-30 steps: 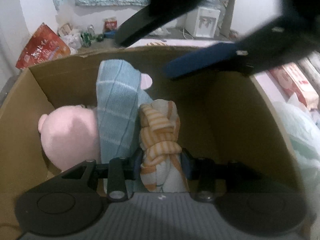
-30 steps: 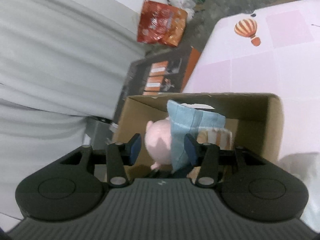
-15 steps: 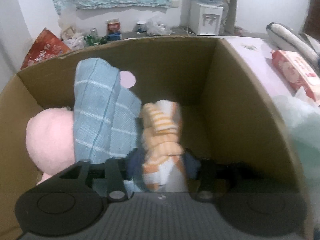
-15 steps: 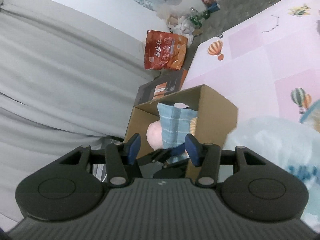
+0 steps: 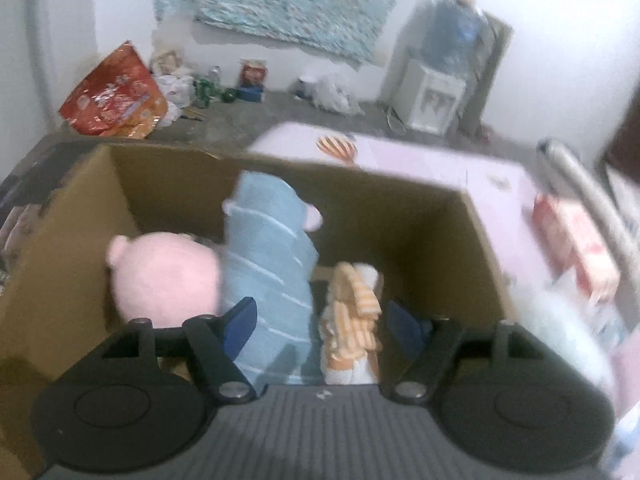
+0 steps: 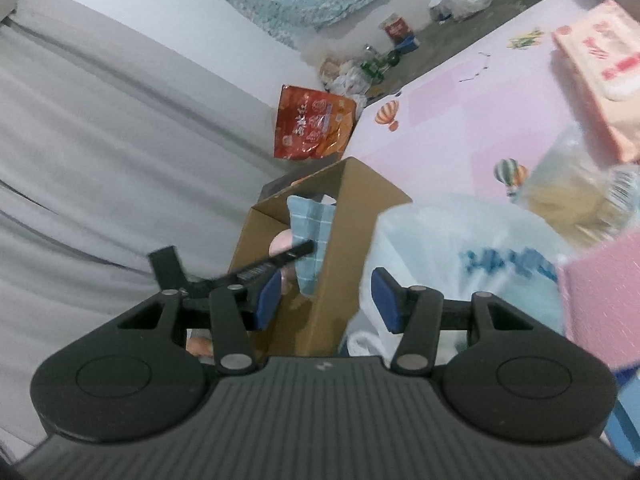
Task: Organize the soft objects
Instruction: 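Lower both items into the box and open both grippers, then move both grippers back toward the pink sponge and white bag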
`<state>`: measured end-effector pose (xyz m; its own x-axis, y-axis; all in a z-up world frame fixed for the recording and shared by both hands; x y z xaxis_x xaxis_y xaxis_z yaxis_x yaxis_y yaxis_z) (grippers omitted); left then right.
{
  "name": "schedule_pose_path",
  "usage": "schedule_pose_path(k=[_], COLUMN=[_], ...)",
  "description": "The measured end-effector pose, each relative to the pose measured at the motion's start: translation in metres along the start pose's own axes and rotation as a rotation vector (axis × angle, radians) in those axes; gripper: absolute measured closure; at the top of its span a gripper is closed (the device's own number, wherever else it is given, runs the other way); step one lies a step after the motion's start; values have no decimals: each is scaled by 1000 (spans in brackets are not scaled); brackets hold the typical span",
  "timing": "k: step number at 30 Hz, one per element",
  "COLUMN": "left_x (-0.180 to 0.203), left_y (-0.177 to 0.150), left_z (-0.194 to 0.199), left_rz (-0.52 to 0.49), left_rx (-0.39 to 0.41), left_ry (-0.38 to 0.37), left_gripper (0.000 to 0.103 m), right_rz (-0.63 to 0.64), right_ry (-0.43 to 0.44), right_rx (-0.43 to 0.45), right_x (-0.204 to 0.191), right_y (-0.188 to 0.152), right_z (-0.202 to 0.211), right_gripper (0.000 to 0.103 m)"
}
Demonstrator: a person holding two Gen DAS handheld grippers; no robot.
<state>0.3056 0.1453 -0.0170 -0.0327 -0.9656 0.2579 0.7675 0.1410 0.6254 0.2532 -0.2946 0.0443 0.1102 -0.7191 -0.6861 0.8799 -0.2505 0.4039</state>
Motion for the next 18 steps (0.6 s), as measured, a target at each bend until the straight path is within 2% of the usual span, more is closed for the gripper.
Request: schedule_pose_path(k=[4,9,14,18], left_x=[-9,-5,8,24], left_y=[1,-5,-29,-55], left_z=[36,96,159,198], left_rz=[40,42,-3,-19], left_rx=[62,132,165,178], left_ry=[9,1,3,-52], left_gripper=[28,26,20,18], right_rz=[-17,-49,-81,-135], right_ry=[-2,13,10,3], right_rx=[38,116,204,246], right_x=[8,20,44,69], right_y=[-21,-49,-77,-102], right_z=[23,64,112,137], right_gripper=[53,53,50,48])
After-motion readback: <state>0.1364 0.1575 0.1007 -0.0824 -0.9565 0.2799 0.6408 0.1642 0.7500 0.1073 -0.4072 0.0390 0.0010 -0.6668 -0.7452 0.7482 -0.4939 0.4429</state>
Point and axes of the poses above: each gripper's, at about its wrist camera, not at the fingertips, and z roughly against the way its jaws point, x to its right, y to its top, the point moved 1 cm from there along -z, roughly the way its jaws point, and after that the axes turned 7 degrees about -y, right-handed, at the moved point
